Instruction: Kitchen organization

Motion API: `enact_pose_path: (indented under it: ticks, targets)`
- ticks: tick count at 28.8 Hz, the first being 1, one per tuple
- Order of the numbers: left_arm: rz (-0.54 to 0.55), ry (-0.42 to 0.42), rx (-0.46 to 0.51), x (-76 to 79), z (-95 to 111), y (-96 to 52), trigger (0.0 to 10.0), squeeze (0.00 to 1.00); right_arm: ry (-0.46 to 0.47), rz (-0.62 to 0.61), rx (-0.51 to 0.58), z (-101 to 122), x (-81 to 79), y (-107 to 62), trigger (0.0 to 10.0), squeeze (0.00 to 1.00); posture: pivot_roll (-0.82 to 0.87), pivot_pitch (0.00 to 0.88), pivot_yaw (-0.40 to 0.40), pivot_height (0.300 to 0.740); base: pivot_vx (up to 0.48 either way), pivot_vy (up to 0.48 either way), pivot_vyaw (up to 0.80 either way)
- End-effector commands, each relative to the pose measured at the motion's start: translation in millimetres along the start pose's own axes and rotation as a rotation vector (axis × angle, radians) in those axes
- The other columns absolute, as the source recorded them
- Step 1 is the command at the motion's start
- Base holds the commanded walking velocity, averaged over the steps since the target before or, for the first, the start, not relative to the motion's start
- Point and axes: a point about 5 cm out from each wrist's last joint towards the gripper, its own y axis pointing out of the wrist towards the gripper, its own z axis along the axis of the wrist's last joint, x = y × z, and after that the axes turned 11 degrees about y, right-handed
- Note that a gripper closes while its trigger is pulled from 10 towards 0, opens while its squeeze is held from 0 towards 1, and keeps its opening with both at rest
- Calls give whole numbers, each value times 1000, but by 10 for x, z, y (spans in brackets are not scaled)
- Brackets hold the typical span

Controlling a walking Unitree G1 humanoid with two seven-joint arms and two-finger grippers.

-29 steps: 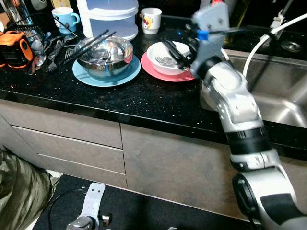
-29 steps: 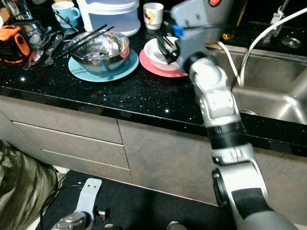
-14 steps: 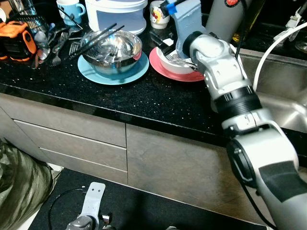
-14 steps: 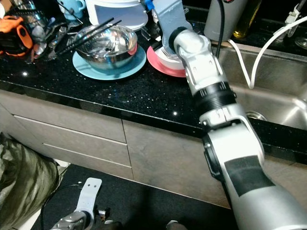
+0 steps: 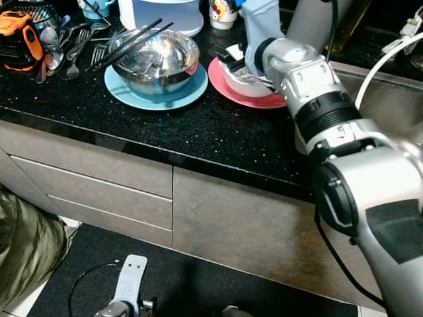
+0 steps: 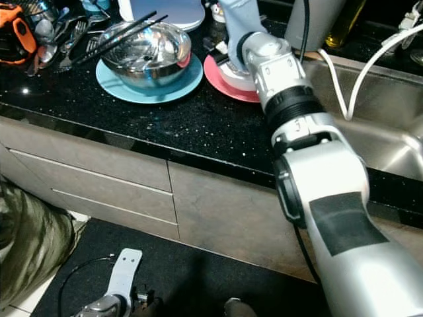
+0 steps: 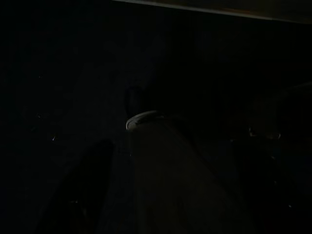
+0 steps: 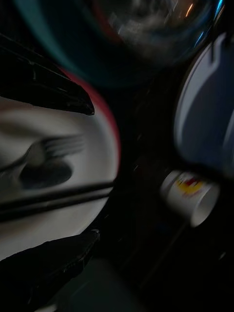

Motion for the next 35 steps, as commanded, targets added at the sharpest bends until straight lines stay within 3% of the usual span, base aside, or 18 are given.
enact_pose_path:
  ticks: [1, 9, 20, 32, 34, 35]
  targets:
    - [-18, 5, -26, 52, -96, -10, 10000, 0, 5, -23, -17, -20, 44, -4, 10000, 0, 23, 203, -82, 740, 0, 0, 0]
    - [-20, 9, -28, 53, -111, -13, 10000, 0, 42, -32, -105, -257, 20, 10, 10000, 0, 24, 203, -82, 740, 0, 0, 0]
    - [-19, -1, -28, 75, -133, -15, 10000, 0, 104, -90, -99, -303, 42, 13, 10000, 0, 27, 221, -91, 740, 0, 0, 0]
    - [-21, -7, -24, 107, -155, -17, 10000, 0, 28, -143, -135, -408, 90, 2, 10000, 0, 30, 250, -108, 740, 0, 0, 0]
    - [-22, -8, -23, 111, -158, -17, 10000, 0, 25, -141, -136, -414, 80, 4, 9843, 0, 32, 255, -110, 740, 0, 0, 0]
    - [-21, -10, -22, 117, -164, -18, 10000, 0, 21, -137, -138, -422, 62, 7, 8784, 0, 31, 259, -112, 740, 0, 0, 0]
